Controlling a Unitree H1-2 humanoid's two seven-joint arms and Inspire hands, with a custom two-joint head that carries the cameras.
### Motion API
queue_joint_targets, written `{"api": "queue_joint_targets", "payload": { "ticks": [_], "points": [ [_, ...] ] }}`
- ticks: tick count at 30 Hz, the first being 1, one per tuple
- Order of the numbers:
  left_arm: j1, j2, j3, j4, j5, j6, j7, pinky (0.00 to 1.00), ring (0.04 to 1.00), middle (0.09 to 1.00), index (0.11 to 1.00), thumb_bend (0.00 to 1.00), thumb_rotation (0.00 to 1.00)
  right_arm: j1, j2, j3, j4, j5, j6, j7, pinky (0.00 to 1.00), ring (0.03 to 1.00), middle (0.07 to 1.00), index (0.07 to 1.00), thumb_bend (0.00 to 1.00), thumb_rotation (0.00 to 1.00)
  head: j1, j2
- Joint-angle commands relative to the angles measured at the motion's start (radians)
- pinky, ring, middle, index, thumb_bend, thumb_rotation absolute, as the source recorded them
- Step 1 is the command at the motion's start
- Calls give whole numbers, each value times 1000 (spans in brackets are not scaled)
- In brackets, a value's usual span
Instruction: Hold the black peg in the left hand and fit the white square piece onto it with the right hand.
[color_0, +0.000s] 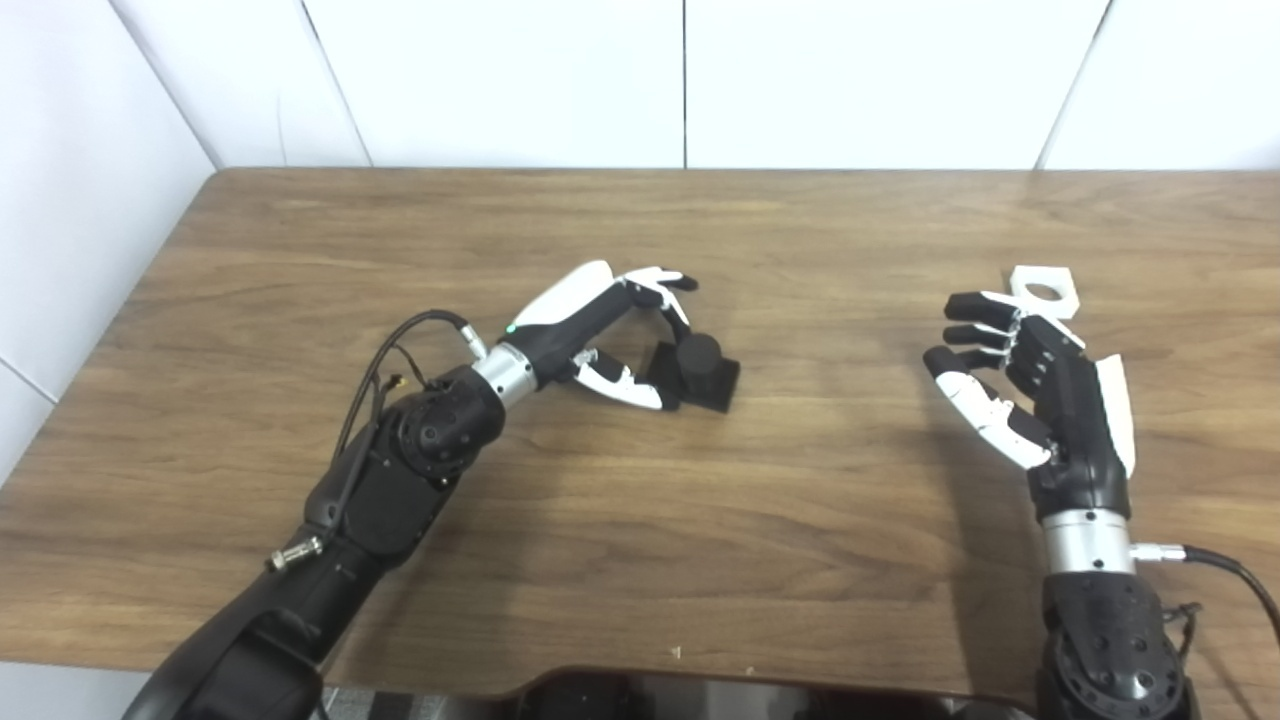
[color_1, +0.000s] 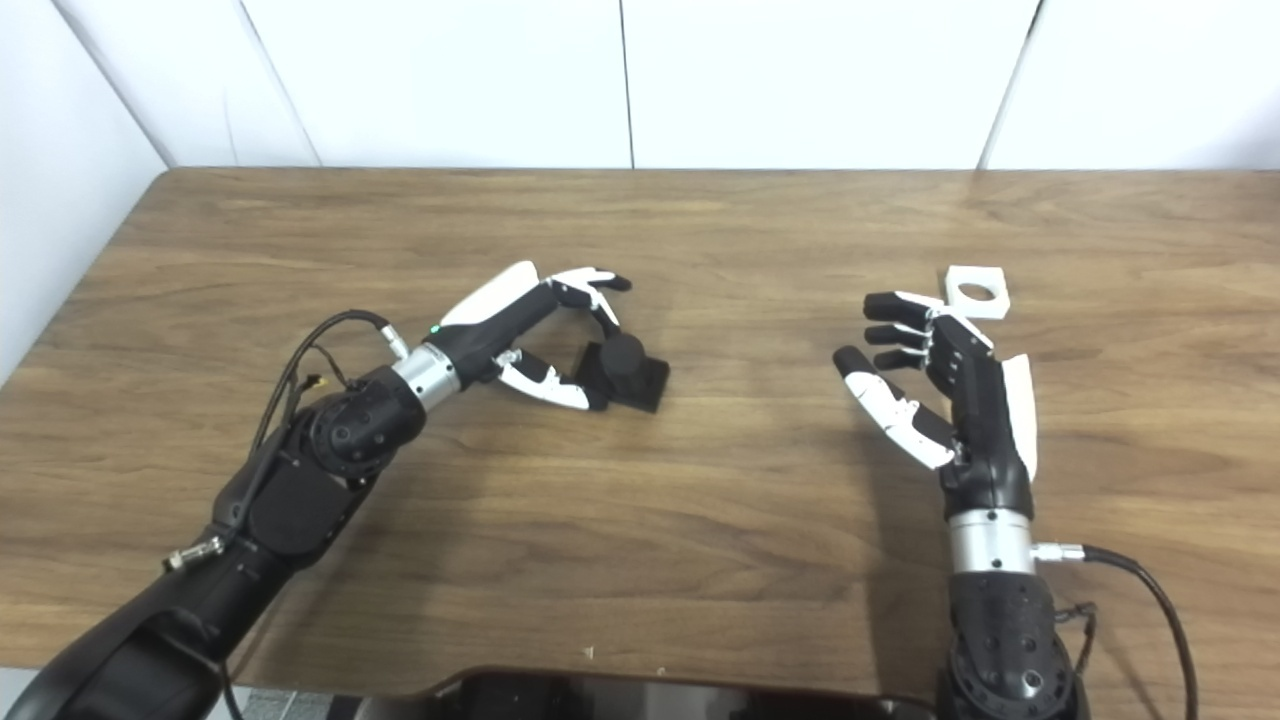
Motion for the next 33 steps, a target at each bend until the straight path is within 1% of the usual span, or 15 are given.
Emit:
{"api": "queue_joint_targets", "payload": {
  "ticks": [1, 6, 11, 17, 22, 29, 31, 32, 33],
  "points": [
    [23, -3, -28, -37, -1, 15, -72, 820, 948, 894, 493, 513, 92, -24, 4, 0, -35, -6, -28, -11, 580, 657, 698, 670, 564, 389, -5, 1],
    [51, -14, -33, -95, 23, 32, -76, 818, 960, 901, 494, 513, 93, -27, 7, -2, -41, -11, -28, -14, 575, 655, 699, 668, 555, 392, -18, 3],
    [78, -31, -36, -115, 102, 36, -32, 809, 958, 900, 493, 512, 93, -26, 7, -4, -50, -8, -16, -10, 566, 655, 702, 670, 546, 369, -22, 6],
    [98, -38, -33, -125, 187, 50, 19, 851, 946, 896, 493, 513, 93, -25, 3, -11, -51, -5, -11, -9, 574, 658, 700, 669, 562, 387, -14, 7],
    [104, -37, -28, -132, 202, 60, 33, 850, 946, 894, 495, 513, 92, -24, 6, -10, -46, -3, -19, -11, 572, 662, 699, 665, 556, 387, -16, 9],
    [106, -36, -20, -133, 213, 66, 46, 819, 939, 892, 496, 512, 91, -20, 6, -11, -55, -5, -6, -9, 576, 661, 699, 667, 556, 386, -15, 12],
    [107, -37, -18, -134, 218, 70, 50, 813, 935, 894, 587, 687, 260, -19, 4, -12, -54, -5, -10, -10, 579, 660, 698, 667, 559, 391, -14, 12],
    [106, -36, -18, -133, 224, 72, 53, 810, 933, 895, 615, 729, 303, -18, 4, -11, -53, -4, -12, -9, 580, 660, 698, 667, 561, 392, -14, 12],
    [106, -36, -18, -132, 228, 72, 56, 806, 930, 897, 637, 751, 328, -18, 4, -11, -52, -4, -13, -9, 581, 660, 698, 667, 562, 394, -14, 12]
  ]
}}
